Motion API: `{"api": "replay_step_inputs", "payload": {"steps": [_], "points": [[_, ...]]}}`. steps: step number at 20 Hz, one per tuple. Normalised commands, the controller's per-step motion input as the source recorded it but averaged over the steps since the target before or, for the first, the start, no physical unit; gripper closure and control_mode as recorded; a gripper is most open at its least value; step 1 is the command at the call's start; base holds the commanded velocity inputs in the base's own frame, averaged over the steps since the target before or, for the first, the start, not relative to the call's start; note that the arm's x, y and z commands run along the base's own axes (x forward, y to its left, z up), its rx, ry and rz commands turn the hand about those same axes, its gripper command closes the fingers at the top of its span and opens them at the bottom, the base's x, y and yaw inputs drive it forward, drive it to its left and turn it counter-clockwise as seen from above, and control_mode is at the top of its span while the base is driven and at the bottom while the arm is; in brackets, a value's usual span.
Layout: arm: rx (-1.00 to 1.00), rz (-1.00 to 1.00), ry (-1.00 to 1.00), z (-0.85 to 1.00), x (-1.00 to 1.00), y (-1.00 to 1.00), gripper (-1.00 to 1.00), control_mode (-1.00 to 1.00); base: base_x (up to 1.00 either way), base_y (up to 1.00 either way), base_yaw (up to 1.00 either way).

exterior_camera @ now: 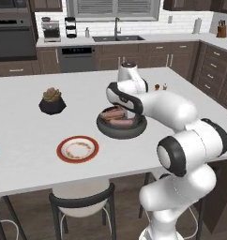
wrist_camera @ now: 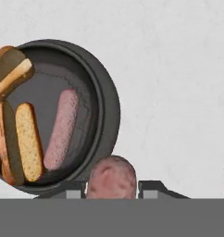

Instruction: Place one bun and one sausage from the bowl on each plate.

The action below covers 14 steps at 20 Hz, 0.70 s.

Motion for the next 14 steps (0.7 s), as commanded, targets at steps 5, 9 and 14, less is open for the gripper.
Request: {"api": "replay_step_inputs", "payload": {"steps": [5, 9, 14], "points": [[0.0, 0.04, 0.08, 0.0, -0.3, 1.0, 1.0, -1.0, 0.0, 0.0, 0.0], [0.0, 0.01, 0.13, -0.04, -0.01, 1.0, 1.0, -1.0, 0.0, 0.0, 0.0], [0.0, 0.0, 0.2, -0.4, 0.15, 0.86, 1.0, -1.0, 0.0, 0.0, 0.0]]}}
